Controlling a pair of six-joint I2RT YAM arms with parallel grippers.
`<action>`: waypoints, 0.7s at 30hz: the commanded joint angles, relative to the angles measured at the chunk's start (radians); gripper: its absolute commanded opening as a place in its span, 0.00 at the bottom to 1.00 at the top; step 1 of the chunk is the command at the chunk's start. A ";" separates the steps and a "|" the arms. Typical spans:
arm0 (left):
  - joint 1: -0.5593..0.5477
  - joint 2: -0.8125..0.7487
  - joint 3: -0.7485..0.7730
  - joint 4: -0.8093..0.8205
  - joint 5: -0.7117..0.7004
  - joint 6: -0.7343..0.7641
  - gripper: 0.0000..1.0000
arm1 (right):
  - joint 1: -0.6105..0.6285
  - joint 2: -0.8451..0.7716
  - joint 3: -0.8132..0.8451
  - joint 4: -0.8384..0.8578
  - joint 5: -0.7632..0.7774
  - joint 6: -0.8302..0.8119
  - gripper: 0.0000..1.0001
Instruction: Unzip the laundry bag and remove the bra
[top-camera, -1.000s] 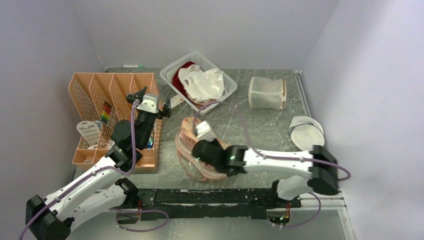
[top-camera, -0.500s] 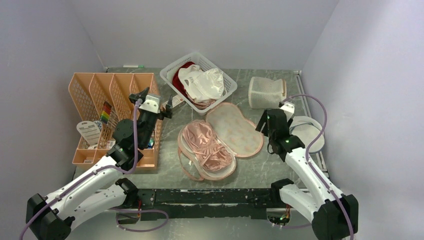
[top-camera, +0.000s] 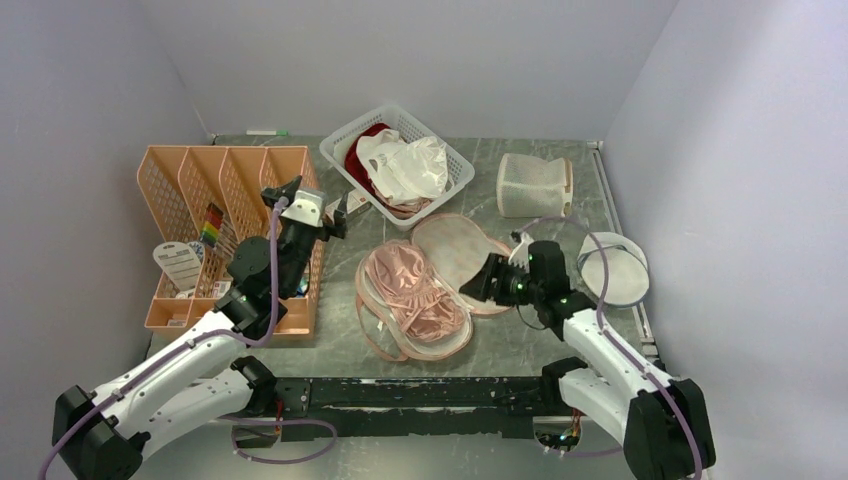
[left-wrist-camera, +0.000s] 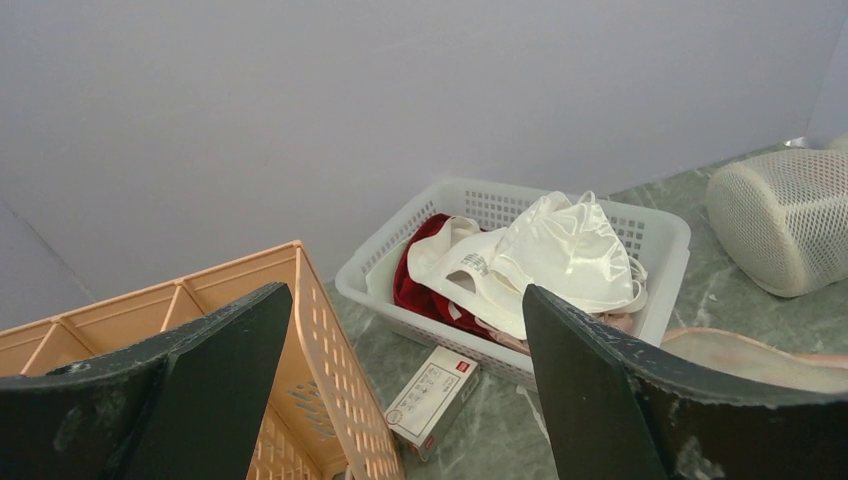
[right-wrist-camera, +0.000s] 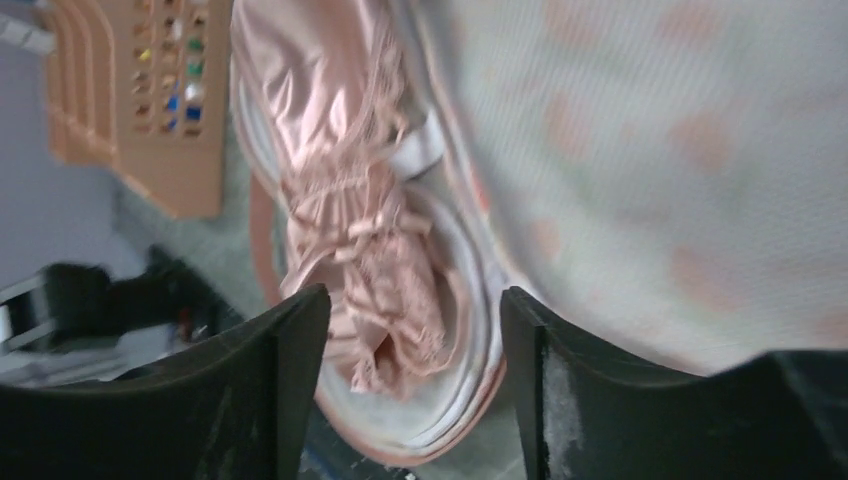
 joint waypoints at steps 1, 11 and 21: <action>-0.003 0.009 0.039 -0.004 0.027 -0.020 0.98 | -0.002 0.012 -0.138 0.228 -0.268 0.244 0.59; -0.006 0.026 0.049 -0.020 0.043 -0.028 0.98 | -0.002 -0.014 -0.290 0.277 -0.261 0.372 0.43; -0.007 0.044 0.056 -0.032 0.057 -0.031 0.98 | 0.001 0.028 -0.358 0.387 -0.277 0.415 0.40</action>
